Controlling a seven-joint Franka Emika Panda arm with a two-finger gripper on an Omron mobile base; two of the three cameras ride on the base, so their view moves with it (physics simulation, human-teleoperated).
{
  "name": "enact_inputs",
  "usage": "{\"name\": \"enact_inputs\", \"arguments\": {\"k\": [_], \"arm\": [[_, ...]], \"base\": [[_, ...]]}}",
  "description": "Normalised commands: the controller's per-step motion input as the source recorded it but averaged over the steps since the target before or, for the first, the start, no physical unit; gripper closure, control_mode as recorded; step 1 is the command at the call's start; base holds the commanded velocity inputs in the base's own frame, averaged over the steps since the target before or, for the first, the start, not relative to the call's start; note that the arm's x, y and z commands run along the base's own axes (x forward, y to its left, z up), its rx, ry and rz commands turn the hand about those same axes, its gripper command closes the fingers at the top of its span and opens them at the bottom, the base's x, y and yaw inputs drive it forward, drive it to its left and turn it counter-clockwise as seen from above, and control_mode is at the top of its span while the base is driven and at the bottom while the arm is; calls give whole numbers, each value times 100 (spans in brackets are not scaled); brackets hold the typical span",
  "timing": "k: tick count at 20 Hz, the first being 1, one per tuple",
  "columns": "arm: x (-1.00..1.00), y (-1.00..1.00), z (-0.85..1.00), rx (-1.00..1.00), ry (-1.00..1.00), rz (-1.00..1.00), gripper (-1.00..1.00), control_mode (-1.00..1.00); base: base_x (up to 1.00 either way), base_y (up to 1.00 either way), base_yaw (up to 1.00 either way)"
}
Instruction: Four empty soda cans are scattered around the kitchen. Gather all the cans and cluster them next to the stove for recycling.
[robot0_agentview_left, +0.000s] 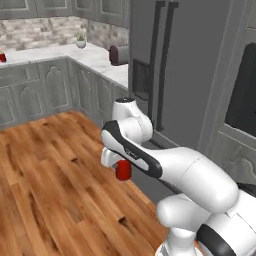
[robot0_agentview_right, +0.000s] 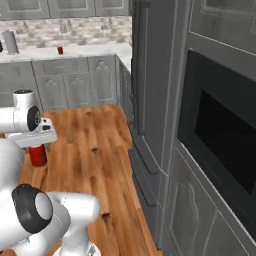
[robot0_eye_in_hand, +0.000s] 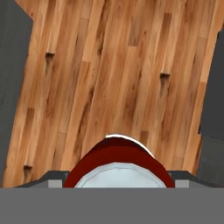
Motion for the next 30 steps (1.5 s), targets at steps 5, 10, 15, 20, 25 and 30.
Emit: {"name": "enact_inputs", "arguments": {"k": [5, 10, 15, 20, 25, 30], "arm": [[0, 0, 0, 0, 0, 0, 100, 100], [0, 0, 0, 0, 0, 0, 100, 100], [0, 0, 0, 0, 0, 0, 100, 100], [0, 0, 0, 0, 0, 0, 100, 100], [0, 0, 0, 0, 0, 0, 100, 100], [0, 0, 0, 0, 0, 0, 100, 100]], "base": [[32, 39, 36], [26, 36, 43], [37, 26, 40], [61, 13, 27], [75, 2, 17], [75, 1, 12]]}}
